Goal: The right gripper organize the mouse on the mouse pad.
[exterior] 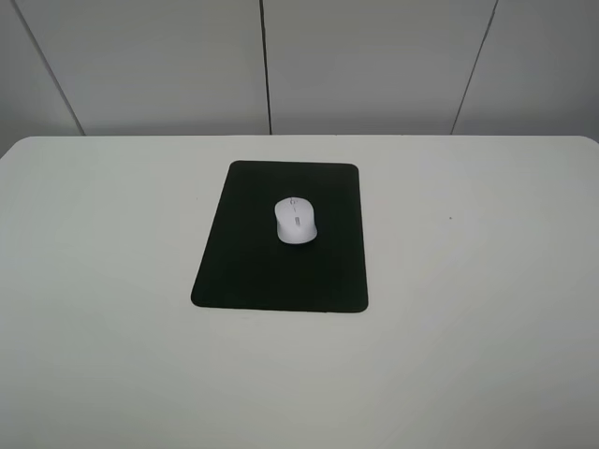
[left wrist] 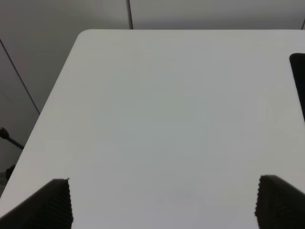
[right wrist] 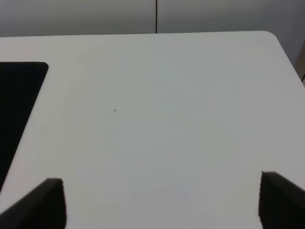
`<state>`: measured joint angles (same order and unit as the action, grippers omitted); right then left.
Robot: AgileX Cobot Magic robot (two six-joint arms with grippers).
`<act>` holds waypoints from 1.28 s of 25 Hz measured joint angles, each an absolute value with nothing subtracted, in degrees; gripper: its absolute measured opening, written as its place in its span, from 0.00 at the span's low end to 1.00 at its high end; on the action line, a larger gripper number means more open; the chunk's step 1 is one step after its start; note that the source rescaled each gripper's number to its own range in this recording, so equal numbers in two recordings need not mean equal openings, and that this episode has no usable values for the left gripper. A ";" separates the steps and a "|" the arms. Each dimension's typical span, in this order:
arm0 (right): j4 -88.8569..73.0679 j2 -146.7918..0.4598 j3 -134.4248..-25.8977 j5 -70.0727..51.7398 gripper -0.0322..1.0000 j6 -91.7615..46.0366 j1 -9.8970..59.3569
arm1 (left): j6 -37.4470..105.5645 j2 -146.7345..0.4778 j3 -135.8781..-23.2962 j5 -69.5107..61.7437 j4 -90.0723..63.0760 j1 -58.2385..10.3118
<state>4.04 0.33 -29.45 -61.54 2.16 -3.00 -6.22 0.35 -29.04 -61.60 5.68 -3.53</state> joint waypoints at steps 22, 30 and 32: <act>3.87 0.33 -29.45 -61.54 0.88 1.97 -3.00 | -6.22 0.35 -29.04 -61.60 5.68 -3.53; 3.87 0.33 -29.45 -61.54 0.88 1.97 -3.00 | -6.22 0.35 -29.04 -61.60 5.68 -3.53; 3.87 0.33 -29.45 -61.54 0.88 1.97 -3.00 | -6.22 0.35 -29.04 -61.60 5.68 -3.53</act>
